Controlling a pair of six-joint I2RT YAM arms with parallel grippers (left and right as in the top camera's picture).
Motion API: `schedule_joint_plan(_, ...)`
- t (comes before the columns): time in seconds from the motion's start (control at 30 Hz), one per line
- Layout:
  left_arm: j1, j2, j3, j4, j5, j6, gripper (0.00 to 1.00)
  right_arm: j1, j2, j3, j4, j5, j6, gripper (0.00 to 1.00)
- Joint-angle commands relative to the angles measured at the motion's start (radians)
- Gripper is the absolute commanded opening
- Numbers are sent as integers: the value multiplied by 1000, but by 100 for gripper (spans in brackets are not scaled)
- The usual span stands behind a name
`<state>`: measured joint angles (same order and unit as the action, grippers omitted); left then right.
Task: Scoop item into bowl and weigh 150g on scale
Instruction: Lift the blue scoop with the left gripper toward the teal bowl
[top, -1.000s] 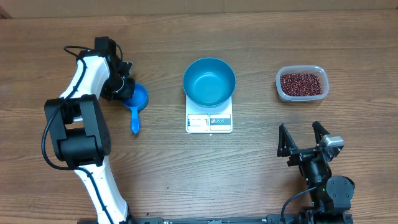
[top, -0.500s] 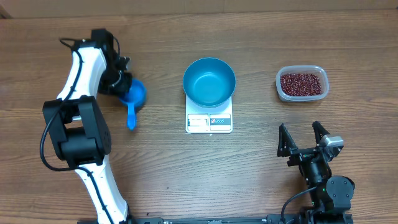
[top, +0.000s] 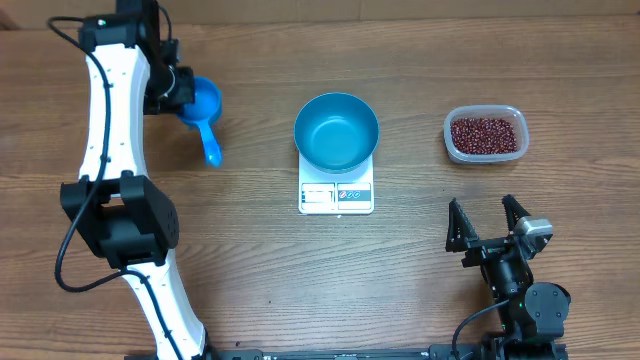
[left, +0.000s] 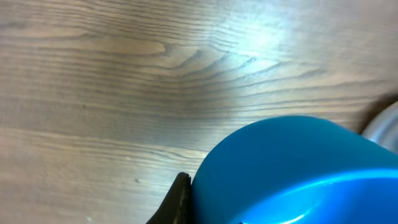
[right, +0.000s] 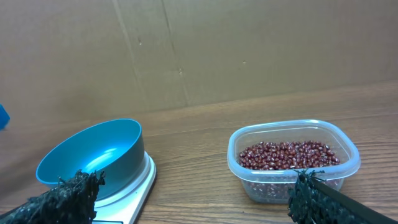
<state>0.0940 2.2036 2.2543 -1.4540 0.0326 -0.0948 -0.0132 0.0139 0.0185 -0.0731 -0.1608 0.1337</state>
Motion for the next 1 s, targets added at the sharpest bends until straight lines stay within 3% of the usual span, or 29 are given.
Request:
schedule_joint_plan(0.0,3,5,85,-39,98,-209,4,-5,-11,-11,3,-5,-8,100)
schedule_joint_plan(0.13,3,5,112,-82,285,-227,4,-5,-11,-11,3,-5,-8,100)
schedule_joint_plan(0.33,3,5,111,-91,412,-228,4,-5,-11,-11,3,-5,-8,100)
schedule_joint_plan(0.5,3,5,111,-102,417,-234,4,-5,-11,-11,3,-5,-8,100)
schedule_joint_plan(0.77,1,5,111,-119,417,-454,4,-5,-11,-11,4,-5,-8,100)
schedule_joint_plan(0.97,-42,5,111,-159,408,-542,4,-5,-11,-11,3,-5,-8,100)
